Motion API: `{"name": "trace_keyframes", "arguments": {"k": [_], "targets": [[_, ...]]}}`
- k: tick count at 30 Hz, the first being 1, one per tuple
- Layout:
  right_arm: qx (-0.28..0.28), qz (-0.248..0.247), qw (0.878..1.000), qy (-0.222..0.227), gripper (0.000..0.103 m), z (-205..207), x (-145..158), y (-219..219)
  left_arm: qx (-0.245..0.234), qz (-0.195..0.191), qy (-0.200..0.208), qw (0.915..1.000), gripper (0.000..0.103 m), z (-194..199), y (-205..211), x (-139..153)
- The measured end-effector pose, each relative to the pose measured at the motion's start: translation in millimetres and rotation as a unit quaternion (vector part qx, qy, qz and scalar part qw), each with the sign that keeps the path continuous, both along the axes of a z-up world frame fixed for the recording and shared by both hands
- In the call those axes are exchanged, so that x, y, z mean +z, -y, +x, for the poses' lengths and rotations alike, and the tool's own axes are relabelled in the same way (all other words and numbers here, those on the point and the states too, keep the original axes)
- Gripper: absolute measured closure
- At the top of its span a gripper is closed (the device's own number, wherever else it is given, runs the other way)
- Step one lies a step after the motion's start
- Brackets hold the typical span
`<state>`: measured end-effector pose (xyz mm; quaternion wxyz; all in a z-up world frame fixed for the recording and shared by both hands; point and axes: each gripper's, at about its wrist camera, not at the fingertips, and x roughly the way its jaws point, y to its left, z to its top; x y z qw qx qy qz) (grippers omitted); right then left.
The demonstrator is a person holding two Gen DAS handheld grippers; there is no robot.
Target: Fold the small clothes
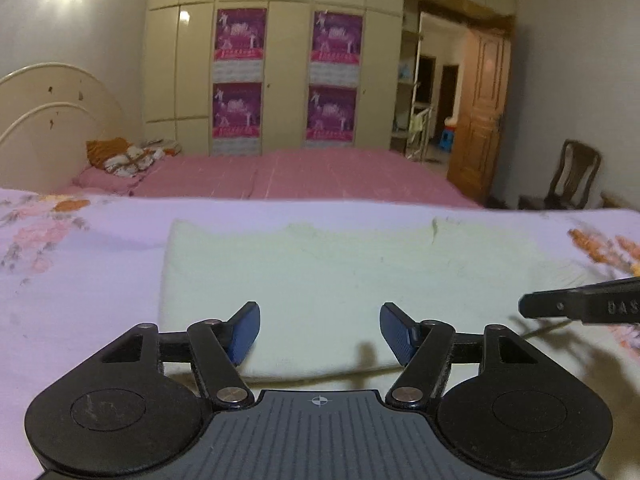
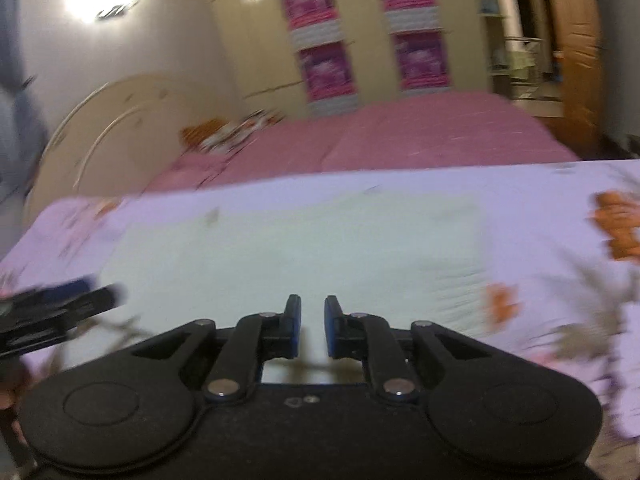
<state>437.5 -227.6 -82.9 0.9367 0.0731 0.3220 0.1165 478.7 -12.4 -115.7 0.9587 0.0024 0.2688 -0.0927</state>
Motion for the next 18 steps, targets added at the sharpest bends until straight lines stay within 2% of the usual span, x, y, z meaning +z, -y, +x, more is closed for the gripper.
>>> {"name": "trace_keyframes", "arguments": {"k": [3,5,6,8,9,10,11,13,14,15,18], "targets": [[-0.025,-0.019,0.999,-0.015,0.093,1.8,-10.3,10.8,0.021,-0.018,-0.032,0.9991,0.036,2.0,-24.8,-10.6],[-0.069,-0.028,0.997,-0.016,0.097,-0.8,-12.7,37.2,0.016,-0.034,-0.032,0.9988,0.044,-2.1,-39.9,-9.0],[-0.086,-0.024,0.996,-0.018,0.103,-1.9,-12.0,51.9,0.012,-0.028,-0.031,0.9991,0.044,-2.7,-41.9,-7.7],[-0.091,-0.012,0.995,-0.025,0.103,-0.2,-8.7,62.5,0.012,-0.022,-0.018,0.9995,0.044,-1.8,-41.4,-2.6],[-0.093,-0.017,0.995,-0.018,0.101,-0.2,-4.9,59.7,0.011,-0.023,-0.012,0.9996,0.044,3.0,-40.5,1.7],[-0.098,-0.024,0.995,-0.002,0.086,-0.4,-0.4,55.8,0.009,-0.024,-0.007,0.9996,0.044,8.9,-37.2,5.9],[-0.097,-0.023,0.995,0.012,0.080,0.5,2.8,51.0,0.005,-0.027,-0.002,0.9996,0.044,16.7,-31.1,9.8],[-0.085,-0.009,0.996,0.015,0.081,13.7,2.7,36.4,-0.014,-0.026,0.001,0.9996,0.042,33.3,-12.3,15.4],[-0.081,-0.008,0.997,0.011,0.081,20.8,0.4,28.1,-0.027,-0.022,-0.001,0.9994,0.034,41.4,-1.8,16.7],[-0.072,-0.009,0.997,0.012,0.081,27.8,-1.6,18.0,-0.040,-0.016,-0.002,0.9991,0.031,49.5,11.5,16.3],[-0.048,-0.023,0.999,0.007,0.081,46.2,-7.4,-6.9,-0.062,0.012,-0.029,0.9976,0.029,69.8,39.9,4.4]]}}
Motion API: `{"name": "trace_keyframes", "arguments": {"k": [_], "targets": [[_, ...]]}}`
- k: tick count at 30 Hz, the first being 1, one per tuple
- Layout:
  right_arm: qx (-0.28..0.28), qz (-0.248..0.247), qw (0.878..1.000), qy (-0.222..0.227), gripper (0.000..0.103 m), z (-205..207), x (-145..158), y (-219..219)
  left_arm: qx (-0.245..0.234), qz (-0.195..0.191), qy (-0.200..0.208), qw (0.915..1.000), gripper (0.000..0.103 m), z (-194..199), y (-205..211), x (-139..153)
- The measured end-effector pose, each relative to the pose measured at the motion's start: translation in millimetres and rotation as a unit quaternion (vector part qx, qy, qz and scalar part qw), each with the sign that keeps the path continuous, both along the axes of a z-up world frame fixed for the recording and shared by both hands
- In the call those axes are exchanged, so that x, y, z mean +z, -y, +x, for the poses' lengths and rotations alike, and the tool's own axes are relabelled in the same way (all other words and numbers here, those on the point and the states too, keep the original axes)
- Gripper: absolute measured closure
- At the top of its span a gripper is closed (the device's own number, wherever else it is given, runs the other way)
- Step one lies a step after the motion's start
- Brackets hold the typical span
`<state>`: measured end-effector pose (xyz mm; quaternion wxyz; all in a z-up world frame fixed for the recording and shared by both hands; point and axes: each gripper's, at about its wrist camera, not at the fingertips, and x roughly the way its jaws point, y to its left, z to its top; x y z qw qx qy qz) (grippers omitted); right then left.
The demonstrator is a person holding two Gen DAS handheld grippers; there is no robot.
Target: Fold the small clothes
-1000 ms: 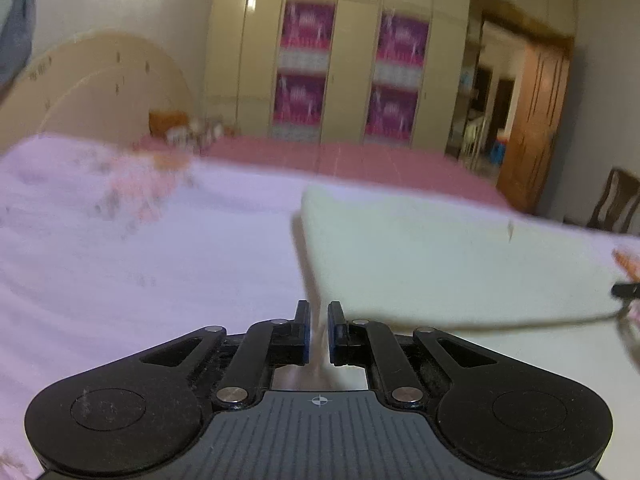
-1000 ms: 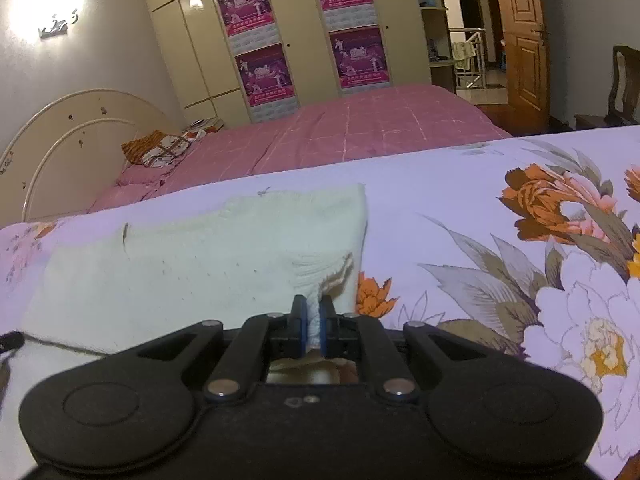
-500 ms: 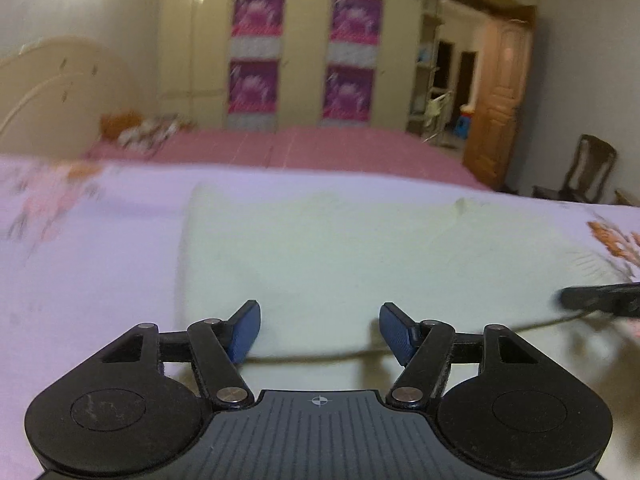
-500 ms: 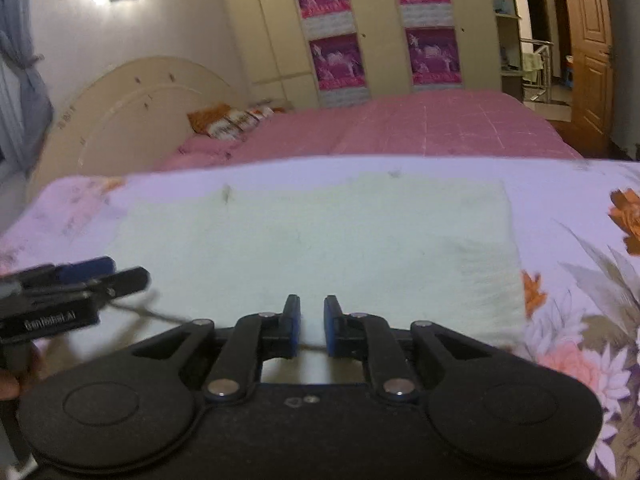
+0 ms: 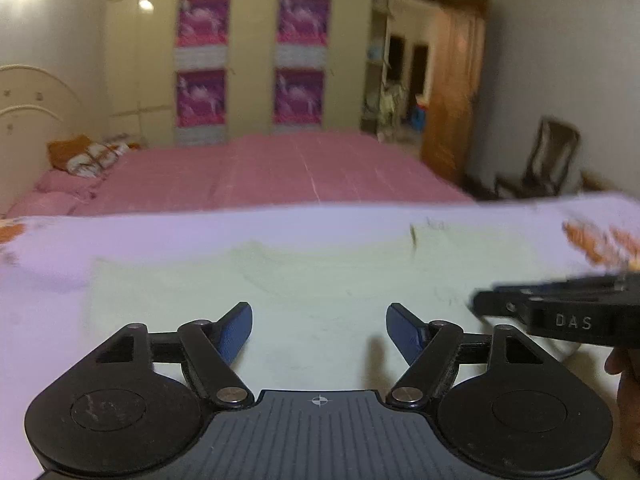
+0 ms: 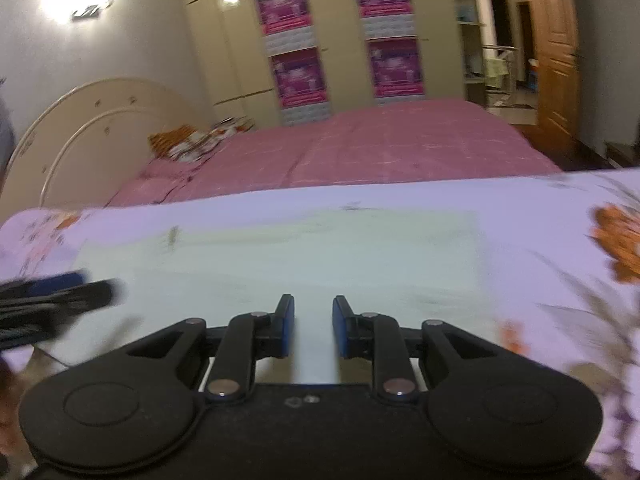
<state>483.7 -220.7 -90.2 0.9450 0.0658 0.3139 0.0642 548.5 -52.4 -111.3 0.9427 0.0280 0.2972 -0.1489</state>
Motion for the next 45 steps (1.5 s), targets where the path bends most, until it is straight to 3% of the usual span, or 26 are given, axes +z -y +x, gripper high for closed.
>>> {"name": "trace_keyframes", "arguments": {"k": [3,5,8,17,21,24,27,30,35,37,42,45], "targets": [[-0.004,-0.029,1.000,-0.002,0.085,4.7,-2.8,4.6,-0.002,0.013,0.000,0.9999,0.029,2.6,-10.0,-8.6],[-0.034,-0.045,0.998,0.001,0.088,2.0,-2.2,27.3,0.027,0.021,0.023,0.9992,0.029,1.7,-34.0,-1.1],[-0.048,-0.024,0.999,0.002,0.088,-2.4,-4.9,59.4,0.070,0.002,-0.004,0.9975,0.029,26.0,-73.9,-5.2],[-0.041,-0.026,0.999,0.010,0.087,-5.4,-7.8,54.2,0.082,-0.015,-0.021,0.9963,0.029,52.4,-93.8,-10.5],[-0.038,-0.029,0.999,0.016,0.083,-2.6,4.5,52.1,0.072,-0.028,0.009,0.9969,0.029,34.8,-86.4,10.5],[-0.028,-0.015,0.999,0.025,0.079,-0.6,10.8,38.4,0.064,-0.040,0.005,0.9971,0.029,18.7,-78.0,4.5],[-0.003,-0.022,1.000,0.012,0.080,2.7,4.4,19.1,0.057,-0.005,0.001,0.9984,0.029,5.0,-62.7,-11.1],[0.011,-0.061,0.998,0.012,0.080,0.3,-5.5,7.9,0.075,-0.008,0.001,0.9972,0.029,-1.9,-70.4,-8.4],[-0.027,-0.071,0.997,0.004,0.081,-7.3,2.3,31.9,0.094,0.010,-0.012,0.9955,0.029,-24.3,-95.2,-11.0],[-0.029,-0.071,0.997,0.000,0.081,-12.8,4.3,39.2,0.111,-0.019,-0.021,0.9934,0.029,-29.1,-110.1,-12.0],[-0.017,-0.064,0.997,0.027,0.079,-37.2,18.7,34.8,0.121,-0.032,0.016,0.9920,0.029,-62.6,-110.2,4.6],[0.008,-0.065,0.997,0.028,0.080,-49.6,18.6,26.0,0.118,0.010,0.007,0.9929,0.029,-68.5,-98.9,-3.1]]}}
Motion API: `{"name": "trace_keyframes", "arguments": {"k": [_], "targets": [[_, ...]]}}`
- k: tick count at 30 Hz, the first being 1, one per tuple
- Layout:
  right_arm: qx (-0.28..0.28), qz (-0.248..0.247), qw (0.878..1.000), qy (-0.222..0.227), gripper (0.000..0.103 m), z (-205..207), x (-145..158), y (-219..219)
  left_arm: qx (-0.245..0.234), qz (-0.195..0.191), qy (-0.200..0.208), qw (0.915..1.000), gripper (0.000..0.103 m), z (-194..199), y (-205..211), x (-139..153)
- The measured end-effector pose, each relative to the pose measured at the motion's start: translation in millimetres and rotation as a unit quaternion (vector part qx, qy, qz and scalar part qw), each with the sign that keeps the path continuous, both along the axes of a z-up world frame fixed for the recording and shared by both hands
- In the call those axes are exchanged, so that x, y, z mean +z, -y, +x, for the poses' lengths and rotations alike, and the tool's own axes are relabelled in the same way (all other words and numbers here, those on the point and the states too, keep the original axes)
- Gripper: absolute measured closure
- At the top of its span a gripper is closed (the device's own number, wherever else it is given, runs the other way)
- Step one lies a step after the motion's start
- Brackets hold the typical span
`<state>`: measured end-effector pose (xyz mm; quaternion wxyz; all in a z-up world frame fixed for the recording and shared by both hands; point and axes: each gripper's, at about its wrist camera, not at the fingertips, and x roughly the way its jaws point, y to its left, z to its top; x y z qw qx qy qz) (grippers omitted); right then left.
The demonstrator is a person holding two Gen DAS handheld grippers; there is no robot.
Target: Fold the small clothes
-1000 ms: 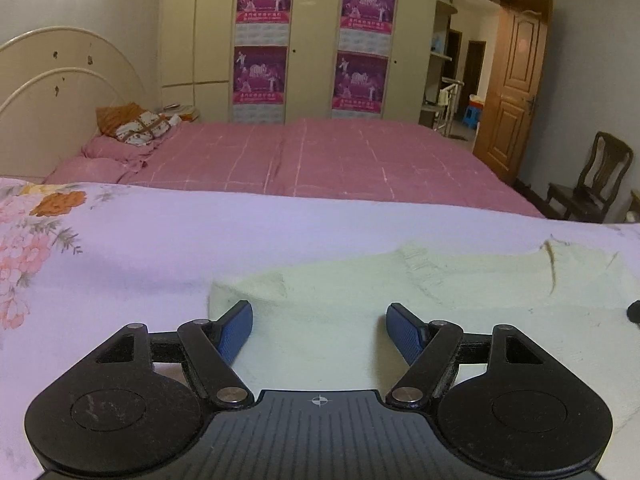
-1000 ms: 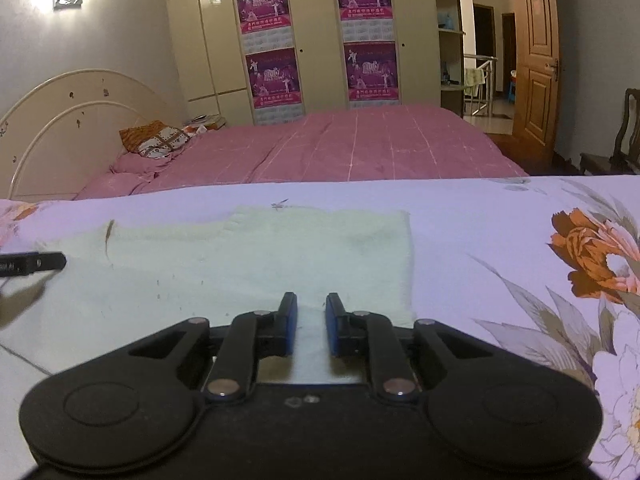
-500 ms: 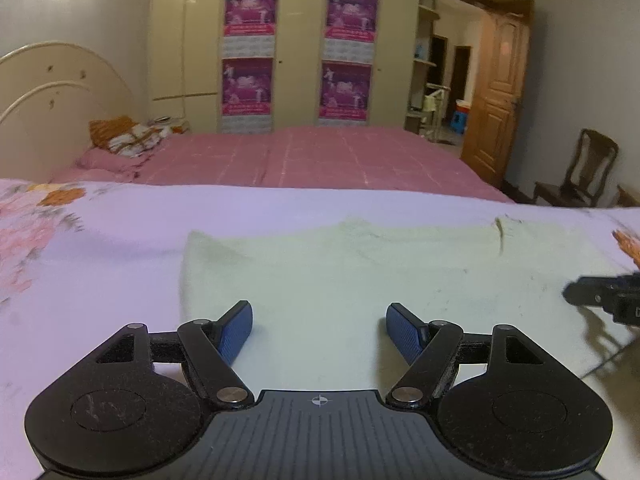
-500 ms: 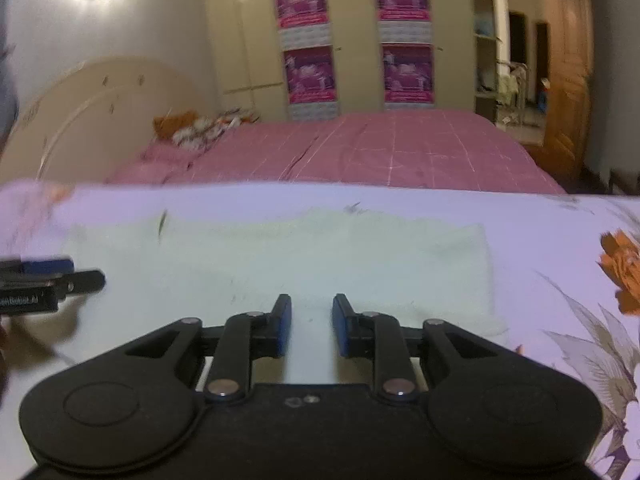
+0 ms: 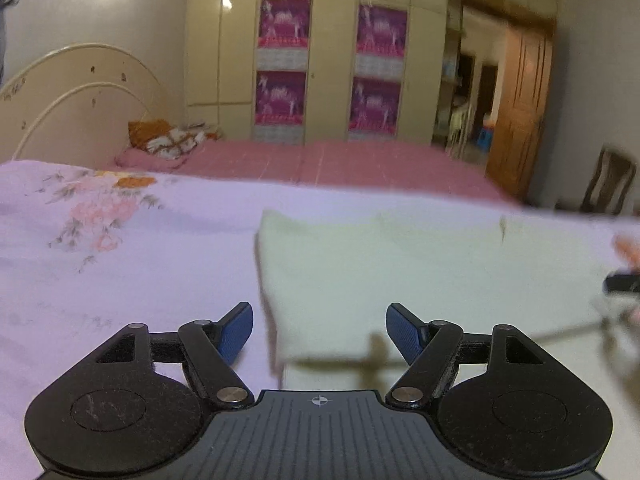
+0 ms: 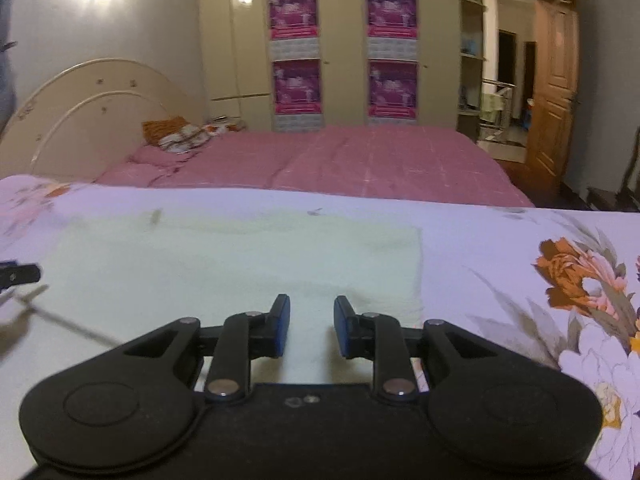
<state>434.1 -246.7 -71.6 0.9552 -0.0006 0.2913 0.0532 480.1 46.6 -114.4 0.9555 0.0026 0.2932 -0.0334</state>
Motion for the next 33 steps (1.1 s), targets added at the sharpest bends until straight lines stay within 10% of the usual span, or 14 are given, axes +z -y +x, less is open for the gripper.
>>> {"name": "trace_keyframes", "arguments": {"k": [17,33], "targets": [[-0.039,-0.012,0.998,-0.047,0.080,-0.2,-5.2,22.6,0.067,-0.030,-0.043,0.9964,0.029,-14.2,-36.7,-3.1],[-0.078,0.111,0.989,-0.050,0.041,-130.8,26.1,80.8,0.015,-0.029,-0.066,0.9973,0.007,-165.7,-26.5,9.1]]}}
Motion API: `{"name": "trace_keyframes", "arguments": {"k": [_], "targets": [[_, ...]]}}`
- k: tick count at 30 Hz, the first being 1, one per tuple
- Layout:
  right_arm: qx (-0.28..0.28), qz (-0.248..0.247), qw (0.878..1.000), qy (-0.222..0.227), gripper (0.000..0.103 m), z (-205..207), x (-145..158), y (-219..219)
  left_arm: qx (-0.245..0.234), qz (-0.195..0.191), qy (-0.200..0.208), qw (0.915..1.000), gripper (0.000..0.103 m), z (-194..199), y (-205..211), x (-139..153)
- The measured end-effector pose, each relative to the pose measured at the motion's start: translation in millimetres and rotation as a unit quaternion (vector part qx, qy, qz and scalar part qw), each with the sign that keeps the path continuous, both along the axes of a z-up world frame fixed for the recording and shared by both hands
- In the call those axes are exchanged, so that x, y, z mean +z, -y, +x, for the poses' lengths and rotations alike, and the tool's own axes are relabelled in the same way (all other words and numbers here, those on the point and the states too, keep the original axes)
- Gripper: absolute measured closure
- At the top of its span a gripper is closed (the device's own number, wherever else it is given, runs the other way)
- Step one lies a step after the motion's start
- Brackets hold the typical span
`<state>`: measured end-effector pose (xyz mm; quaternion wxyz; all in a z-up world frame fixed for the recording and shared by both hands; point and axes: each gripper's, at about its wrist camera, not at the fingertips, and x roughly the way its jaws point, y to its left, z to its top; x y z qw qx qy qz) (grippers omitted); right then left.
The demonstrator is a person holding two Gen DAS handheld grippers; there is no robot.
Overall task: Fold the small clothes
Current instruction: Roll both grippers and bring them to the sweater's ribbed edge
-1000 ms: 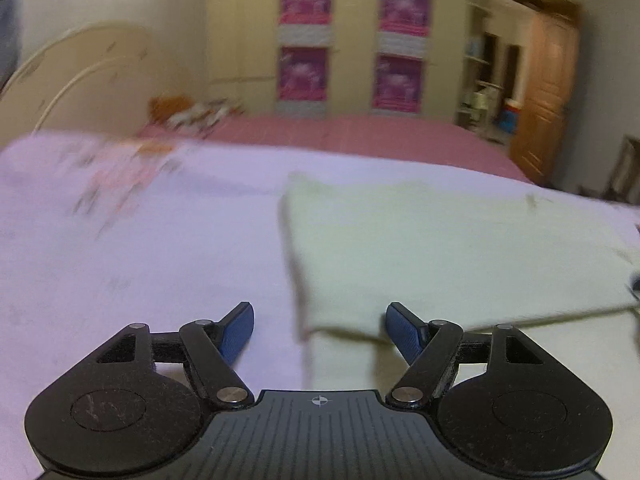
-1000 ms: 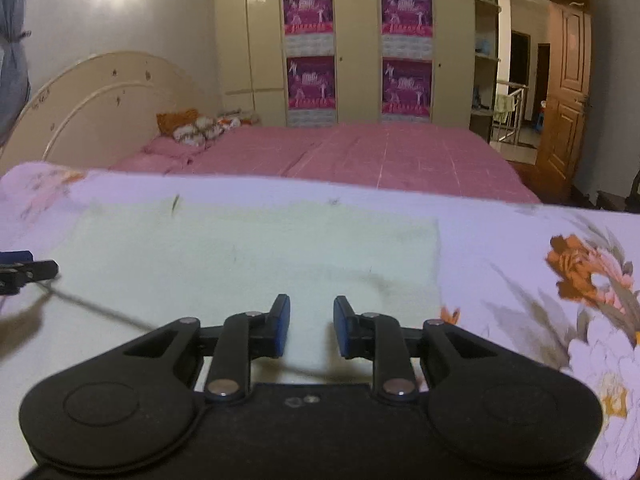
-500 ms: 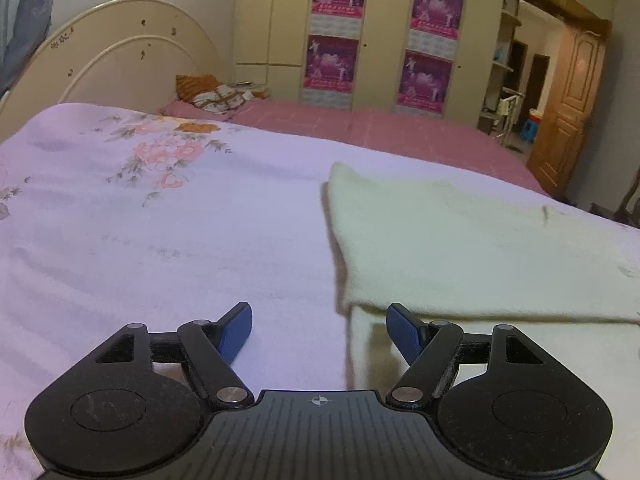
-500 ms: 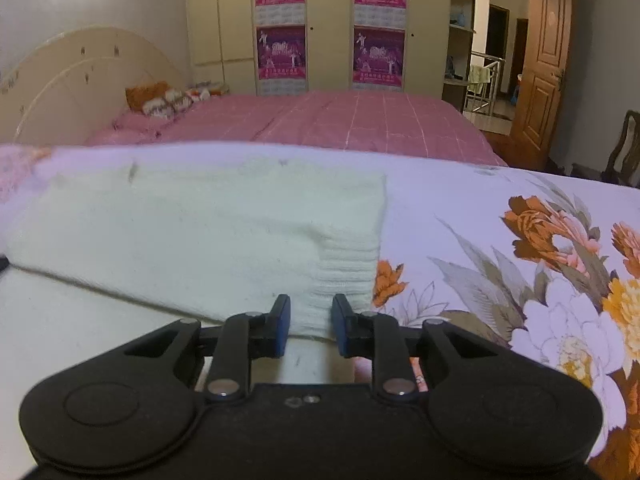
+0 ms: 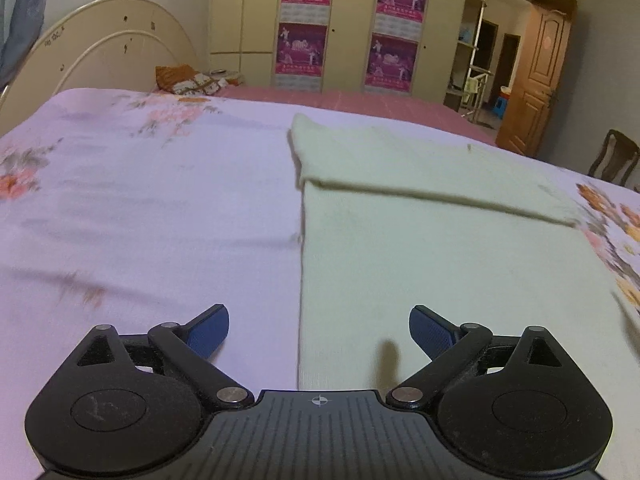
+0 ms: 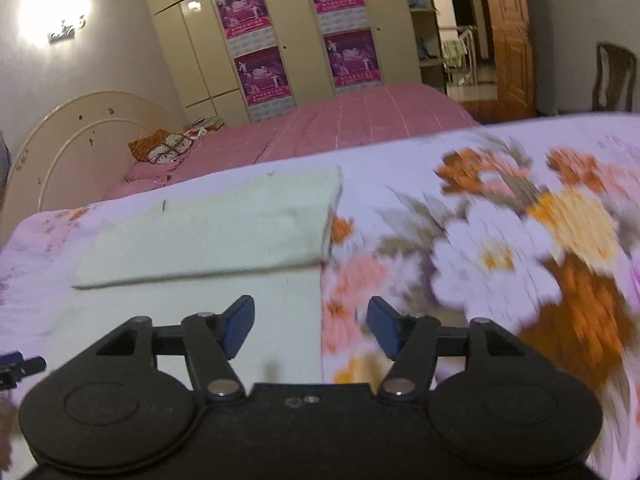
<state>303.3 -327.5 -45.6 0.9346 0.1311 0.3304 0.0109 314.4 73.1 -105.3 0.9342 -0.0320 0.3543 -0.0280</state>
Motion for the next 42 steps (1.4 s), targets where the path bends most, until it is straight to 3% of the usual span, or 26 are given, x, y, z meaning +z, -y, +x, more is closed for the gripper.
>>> {"name": "trace_keyframes", "arguments": {"k": [3,6,9,12,18,21,24,28,35,36,38,39,40,42], "targets": [[-0.005,0.041,0.999,-0.014,0.041,-30.6,-2.9,10.4,-0.018,-0.012,-0.008,0.9997,0.007,-30.7,-5.2,5.2],[-0.004,0.075,0.997,-0.026,0.041,-60.0,-6.4,18.2,-0.029,-0.026,-0.022,0.9990,0.025,-60.0,-11.7,9.5],[0.000,0.109,0.993,-0.041,0.042,-93.6,-12.3,26.1,-0.032,-0.042,-0.037,0.9979,0.025,-88.4,-17.2,8.6],[0.002,0.128,0.990,-0.057,0.042,-126.2,-23.0,28.5,-0.030,-0.084,-0.056,0.9944,0.025,-113.8,-24.4,3.6],[-0.002,0.181,0.980,-0.083,0.043,-177.4,-42.2,28.5,-0.019,-0.173,-0.074,0.9820,0.032,-159.5,-37.9,-11.2],[0.008,0.220,0.971,-0.096,0.048,-193.2,-52.2,26.3,-0.008,-0.215,-0.072,0.9738,0.032,-172.3,-45.0,-17.0],[0.019,0.265,0.958,-0.105,0.053,-204.6,-60.7,21.6,0.006,-0.264,-0.072,0.9618,0.033,-181.6,-53.1,-24.6],[0.017,0.319,0.941,-0.111,0.061,-207.8,-71.3,18.0,0.010,-0.334,-0.077,0.9392,0.033,-183.1,-60.5,-36.6],[0.006,0.373,0.922,-0.103,0.068,-190.3,-85.1,22.0,0.007,-0.353,-0.074,0.9328,0.033,-173.8,-53.1,-45.9],[0.008,0.379,0.920,-0.102,0.068,-188.0,-86.0,22.1,0.008,-0.349,-0.074,0.9343,0.036,-173.0,-51.2,-46.0],[0.010,0.379,0.919,-0.105,0.071,-183.7,-87.3,20.5,0.011,-0.334,-0.079,0.9393,0.057,-171.6,-49.3,-47.7],[0.013,0.377,0.920,-0.107,0.074,-181.4,-87.3,19.3,0.013,-0.327,-0.080,0.9417,0.060,-170.5,-49.1,-47.3],[0.014,0.375,0.921,-0.109,0.079,-181.7,-88.1,18.7,0.013,-0.322,-0.080,0.9434,0.065,-168.9,-49.5,-47.0],[0.015,0.360,0.925,-0.118,0.093,-180.4,-88.7,15.4,0.015,-0.297,-0.084,0.9512,0.083,-166.4,-50.2,-44.6]]}}
